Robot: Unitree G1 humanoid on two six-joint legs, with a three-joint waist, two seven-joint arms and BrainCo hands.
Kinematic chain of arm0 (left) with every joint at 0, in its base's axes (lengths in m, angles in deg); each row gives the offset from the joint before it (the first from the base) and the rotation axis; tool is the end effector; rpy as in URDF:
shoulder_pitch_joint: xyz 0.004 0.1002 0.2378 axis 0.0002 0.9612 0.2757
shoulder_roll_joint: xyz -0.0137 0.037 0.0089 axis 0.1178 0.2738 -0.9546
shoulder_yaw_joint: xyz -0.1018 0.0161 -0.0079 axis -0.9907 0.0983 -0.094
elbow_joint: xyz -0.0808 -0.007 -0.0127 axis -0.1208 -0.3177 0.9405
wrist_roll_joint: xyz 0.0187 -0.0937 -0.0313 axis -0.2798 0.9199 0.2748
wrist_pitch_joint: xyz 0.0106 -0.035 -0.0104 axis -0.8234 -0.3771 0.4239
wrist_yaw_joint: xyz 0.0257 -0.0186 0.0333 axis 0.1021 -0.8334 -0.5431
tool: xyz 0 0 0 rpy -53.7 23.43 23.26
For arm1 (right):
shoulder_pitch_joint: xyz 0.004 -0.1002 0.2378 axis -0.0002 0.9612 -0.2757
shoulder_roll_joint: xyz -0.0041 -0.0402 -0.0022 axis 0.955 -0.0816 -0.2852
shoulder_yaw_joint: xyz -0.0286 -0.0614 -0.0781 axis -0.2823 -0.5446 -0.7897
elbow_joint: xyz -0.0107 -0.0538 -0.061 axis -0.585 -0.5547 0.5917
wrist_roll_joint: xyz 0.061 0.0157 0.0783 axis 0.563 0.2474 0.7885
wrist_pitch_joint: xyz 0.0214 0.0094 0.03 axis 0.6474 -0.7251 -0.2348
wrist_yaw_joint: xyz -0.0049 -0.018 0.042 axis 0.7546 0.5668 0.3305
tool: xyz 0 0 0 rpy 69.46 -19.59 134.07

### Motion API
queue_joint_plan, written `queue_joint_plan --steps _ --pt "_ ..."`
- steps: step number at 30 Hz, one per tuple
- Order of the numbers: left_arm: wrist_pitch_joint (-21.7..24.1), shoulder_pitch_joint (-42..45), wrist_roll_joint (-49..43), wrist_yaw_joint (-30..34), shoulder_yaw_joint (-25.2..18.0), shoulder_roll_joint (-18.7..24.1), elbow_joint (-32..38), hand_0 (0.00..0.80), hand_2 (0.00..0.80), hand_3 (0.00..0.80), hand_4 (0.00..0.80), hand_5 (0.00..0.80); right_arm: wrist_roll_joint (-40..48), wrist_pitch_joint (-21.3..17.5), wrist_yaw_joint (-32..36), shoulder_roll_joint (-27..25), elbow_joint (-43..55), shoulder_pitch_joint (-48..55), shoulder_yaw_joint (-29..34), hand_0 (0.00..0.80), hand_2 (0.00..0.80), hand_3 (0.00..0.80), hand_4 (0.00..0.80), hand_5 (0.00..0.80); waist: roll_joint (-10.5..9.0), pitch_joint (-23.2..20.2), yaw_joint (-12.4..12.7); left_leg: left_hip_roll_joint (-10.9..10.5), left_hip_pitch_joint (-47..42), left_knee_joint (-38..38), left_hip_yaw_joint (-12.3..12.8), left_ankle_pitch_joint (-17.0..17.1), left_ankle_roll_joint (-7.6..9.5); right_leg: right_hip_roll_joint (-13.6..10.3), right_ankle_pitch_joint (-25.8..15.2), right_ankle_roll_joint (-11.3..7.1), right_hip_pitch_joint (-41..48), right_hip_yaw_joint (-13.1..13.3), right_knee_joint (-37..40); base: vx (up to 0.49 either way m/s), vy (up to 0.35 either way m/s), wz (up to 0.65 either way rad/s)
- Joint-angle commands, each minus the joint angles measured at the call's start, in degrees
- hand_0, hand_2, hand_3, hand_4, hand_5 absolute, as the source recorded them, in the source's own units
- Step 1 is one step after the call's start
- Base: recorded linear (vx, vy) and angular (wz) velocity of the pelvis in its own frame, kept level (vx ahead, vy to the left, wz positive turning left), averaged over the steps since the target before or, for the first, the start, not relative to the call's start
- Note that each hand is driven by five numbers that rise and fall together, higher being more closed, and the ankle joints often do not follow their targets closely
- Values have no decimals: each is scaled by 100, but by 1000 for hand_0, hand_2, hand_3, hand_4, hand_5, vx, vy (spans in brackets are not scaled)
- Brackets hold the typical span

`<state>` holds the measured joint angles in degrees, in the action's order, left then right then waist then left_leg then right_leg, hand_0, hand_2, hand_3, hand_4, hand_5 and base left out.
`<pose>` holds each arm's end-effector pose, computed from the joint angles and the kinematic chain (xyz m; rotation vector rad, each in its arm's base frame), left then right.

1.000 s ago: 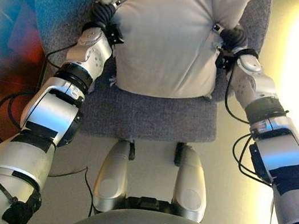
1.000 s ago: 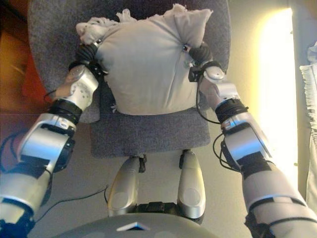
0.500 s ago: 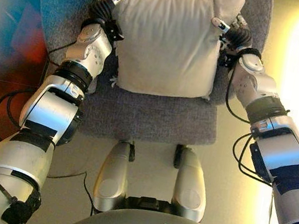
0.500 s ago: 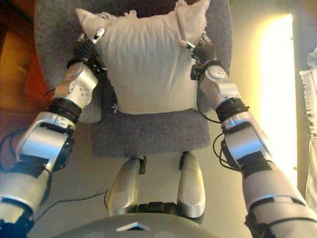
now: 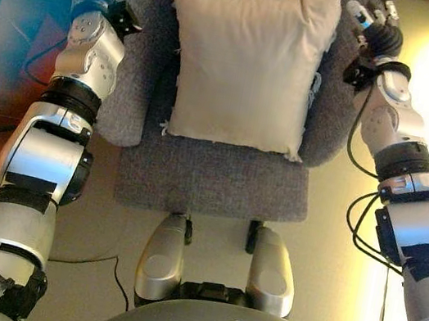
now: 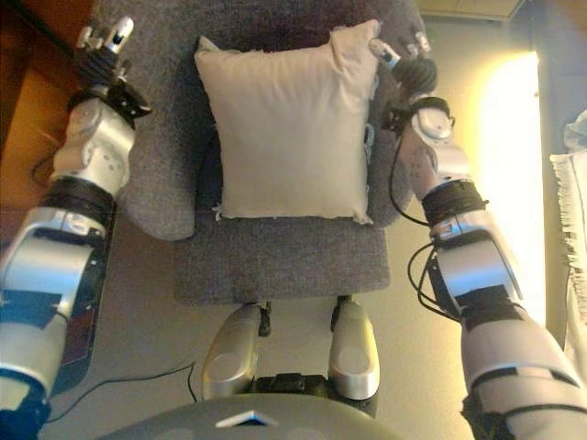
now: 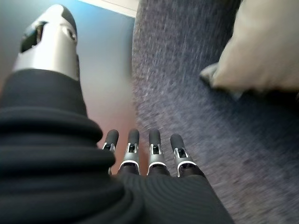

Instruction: Pick up the cushion and take it to the sofa

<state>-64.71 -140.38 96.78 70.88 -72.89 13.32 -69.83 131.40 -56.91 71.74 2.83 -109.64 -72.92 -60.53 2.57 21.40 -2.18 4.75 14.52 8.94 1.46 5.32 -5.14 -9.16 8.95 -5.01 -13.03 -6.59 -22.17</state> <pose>0.3530 0.2316 0.1978 -0.1562 -0.2080 0.3369 0.3528 -0.2031 0.1927 0.1751 -0.1509 -0.1150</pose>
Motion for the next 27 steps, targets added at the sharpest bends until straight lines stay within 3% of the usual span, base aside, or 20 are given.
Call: queue_joint_plan --steps 1,4,8,13,19,22,27 --pt "475 544 -278 171 -297 419 431 0 0 0 0 0 96 -475 32 -232 279 590 313 0 0 0 0 0 -164 -740 26 130 -209 103 63 -200 -292 -136 -803 -47 449 190 1202 72 -1 5" --pt "673 1214 -139 501 -620 234 1017 0 0 0 0 0 -92 -515 209 -152 698 1192 563 0 0 0 0 0 -196 -910 55 114 -433 28 86 -248 -266 -121 -848 -73 713 184 1395 90 -6 3" --pt "775 2515 -98 869 -1094 -397 2290 0 0 0 0 0 -561 -450 439 276 1785 2456 786 0 0 0 0 0 -275 -1186 71 84 -772 -151 109 -306 -189 -79 -976 -104 1047 223 1742 116 -15 5" --pt "767 4204 -196 1290 -1190 -1297 3837 0 0 0 0 0 -727 -511 1103 1008 2913 4080 844 0 0 0 0 0 -340 -1482 84 64 -1178 -458 227 -307 -66 -3 -1180 -135 1292 271 2093 74 1 -4" --pt "871 5397 -283 1609 -960 -1545 4281 0 0 0 0 0 -860 -524 1648 1445 3245 5255 598 0 0 0 0 0 -335 -1611 98 35 -1515 -903 402 -195 18 117 -1311 -137 1489 191 2352 -6 15 -17" --pt "876 5706 371 1816 -1069 -1580 4333 0 0 0 0 0 -1066 -467 1774 1371 3234 5461 533 0 0 0 0 0 -341 -1616 120 14 -1579 -1055 434 -149 35 144 -1341 -135 1522 96 2433 -26 8 -4" --pt "846 5914 630 2384 -786 -1624 4235 0 0 0 0 0 347 -347 2298 1579 3039 5531 551 0 0 0 0 0 -339 -1541 198 11 -1529 -1136 445 -96 45 175 -1376 -120 1505 -15 2480 -65 -18 -1"
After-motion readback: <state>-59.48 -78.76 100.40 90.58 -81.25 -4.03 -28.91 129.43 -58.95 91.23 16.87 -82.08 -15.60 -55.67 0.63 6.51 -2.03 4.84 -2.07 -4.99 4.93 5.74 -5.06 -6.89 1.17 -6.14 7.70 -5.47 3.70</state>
